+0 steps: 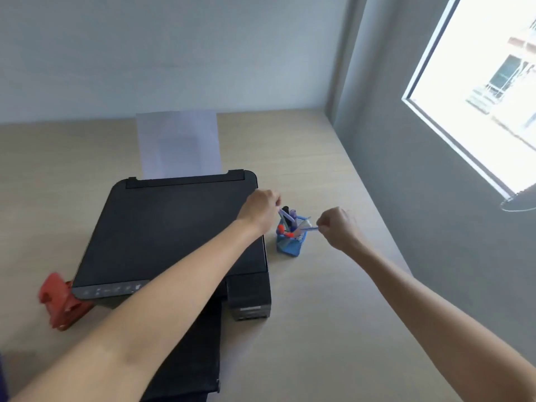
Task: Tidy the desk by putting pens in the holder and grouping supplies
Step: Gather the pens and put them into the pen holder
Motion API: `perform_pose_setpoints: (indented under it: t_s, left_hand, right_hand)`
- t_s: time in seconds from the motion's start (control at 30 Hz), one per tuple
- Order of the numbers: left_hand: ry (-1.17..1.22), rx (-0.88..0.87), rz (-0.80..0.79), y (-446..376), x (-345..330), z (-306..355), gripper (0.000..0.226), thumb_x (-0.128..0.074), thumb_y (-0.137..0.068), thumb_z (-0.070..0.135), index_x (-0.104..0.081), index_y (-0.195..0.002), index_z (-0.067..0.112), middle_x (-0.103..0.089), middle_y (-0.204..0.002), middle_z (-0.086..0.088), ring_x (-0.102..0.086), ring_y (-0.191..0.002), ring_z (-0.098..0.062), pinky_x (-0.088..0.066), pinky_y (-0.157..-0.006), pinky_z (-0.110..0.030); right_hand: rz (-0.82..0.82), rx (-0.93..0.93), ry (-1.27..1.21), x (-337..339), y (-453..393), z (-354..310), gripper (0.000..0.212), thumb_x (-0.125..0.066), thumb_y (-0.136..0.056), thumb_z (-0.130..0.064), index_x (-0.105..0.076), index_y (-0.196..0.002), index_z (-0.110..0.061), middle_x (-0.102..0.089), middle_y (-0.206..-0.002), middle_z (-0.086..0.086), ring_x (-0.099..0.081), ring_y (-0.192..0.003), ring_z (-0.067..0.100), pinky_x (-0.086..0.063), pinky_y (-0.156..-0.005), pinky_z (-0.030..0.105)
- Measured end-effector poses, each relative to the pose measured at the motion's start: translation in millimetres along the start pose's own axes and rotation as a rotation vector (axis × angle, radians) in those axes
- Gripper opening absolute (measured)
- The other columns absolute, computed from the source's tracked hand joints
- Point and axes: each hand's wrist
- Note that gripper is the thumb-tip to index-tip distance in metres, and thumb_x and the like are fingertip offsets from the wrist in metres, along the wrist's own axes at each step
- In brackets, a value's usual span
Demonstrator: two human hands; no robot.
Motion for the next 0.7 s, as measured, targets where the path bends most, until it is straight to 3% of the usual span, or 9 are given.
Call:
perform_pose_setpoints:
  t_s: [0.13, 0.2, 0.33, 0.43, 0.57, 0.63, 0.7]
  left_hand:
    - [-0.148, 0.036, -0.138, -24.2, -32.2, 10.3, 0.017, -0.052, -0.086, 0.000, -0.067, -0.095, 0.004, -0.069, -0.092, -0.013, -0.066, -0.084, -0.033, -0.053, -0.068, -0.034]
    - [-0.121, 0.060, -0.210, -29.5, -41.3, 13.5, 0.018, -0.053, -0.088, 0.001, -0.069, -0.095, 0.005, -0.064, -0.086, -0.009, -0.062, -0.081, -0.027, -0.045, -0.066, -0.029]
    - [0.194, 0.230, -0.182, -38.6, -53.1, 13.5, 0.029, -0.047, -0.097, 0.023, -0.066, -0.095, 0.001, -0.068, -0.097, -0.014, -0.061, -0.094, -0.029, -0.046, -0.080, -0.032]
    - [0.449, 0.492, -0.192, -49.4, -61.6, 18.1, 0.042, -0.029, -0.101, 0.033, -0.056, -0.088, 0.003, -0.058, -0.093, -0.013, -0.051, -0.087, -0.025, -0.039, -0.076, -0.032]
    - [0.578, 0.762, -0.140, -59.7, -74.8, 20.5, 0.043, -0.028, -0.100, 0.030, -0.048, -0.124, 0.001, -0.042, -0.133, -0.019, -0.044, -0.099, -0.026, -0.031, -0.073, -0.023]
    - [0.624, 0.832, -0.127, -62.5, -83.7, 20.0, 0.027, -0.030, -0.101, 0.027, -0.037, -0.116, 0.006, -0.032, -0.134, -0.018, -0.039, -0.099, -0.024, -0.030, -0.074, -0.025]
    - [0.656, 0.868, -0.138, -64.1, -91.3, 22.0, 0.031, -0.031, -0.100, 0.030, -0.031, -0.120, 0.007, -0.025, -0.139, -0.018, -0.043, -0.110, -0.029, -0.032, -0.080, -0.031]
  right_hand:
    - [-0.102, 0.058, 0.017, -29.8, -36.4, 4.7, 0.021, -0.053, -0.076, -0.001, -0.065, -0.092, -0.006, -0.068, -0.095, 0.022, -0.058, -0.081, 0.034, -0.041, -0.064, 0.029]
    - [-0.138, 0.053, -0.032, -38.0, -42.4, 5.7, 0.021, -0.058, -0.080, -0.009, -0.063, -0.100, -0.005, -0.068, -0.095, 0.020, -0.057, -0.089, 0.033, -0.042, -0.069, 0.033]
    - [-0.014, 0.003, -0.239, -52.1, -37.3, 22.2, 0.024, -0.044, -0.091, -0.012, -0.061, -0.084, 0.004, -0.067, -0.080, 0.025, -0.059, -0.080, 0.041, -0.045, -0.070, 0.043]
    - [0.064, -0.217, -0.415, -74.4, -30.1, 41.8, 0.028, -0.040, -0.091, -0.018, -0.063, -0.084, -0.002, -0.064, -0.075, 0.017, -0.065, -0.080, 0.039, -0.051, -0.072, 0.044]
    - [-0.012, -0.377, -0.631, -89.5, -27.8, 46.5, 0.030, -0.042, -0.090, -0.021, -0.066, -0.095, -0.006, -0.065, -0.077, 0.010, -0.070, -0.078, 0.031, -0.057, -0.081, 0.052]
    - [-0.058, -0.371, -0.719, -89.0, -31.5, 39.9, 0.026, -0.048, -0.091, -0.017, -0.070, -0.101, -0.008, -0.066, -0.072, 0.002, -0.069, -0.070, 0.022, -0.059, -0.080, 0.048]
    - [-0.076, -0.324, -0.719, -89.6, -38.2, 35.3, 0.024, -0.052, -0.087, -0.017, -0.074, -0.097, -0.015, -0.072, -0.074, 0.002, -0.069, -0.068, 0.021, -0.060, -0.078, 0.046]
Point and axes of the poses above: each hand's wrist, its own y-axis away from the middle knuckle, its own x-axis out of the back of the hand, z = x × y
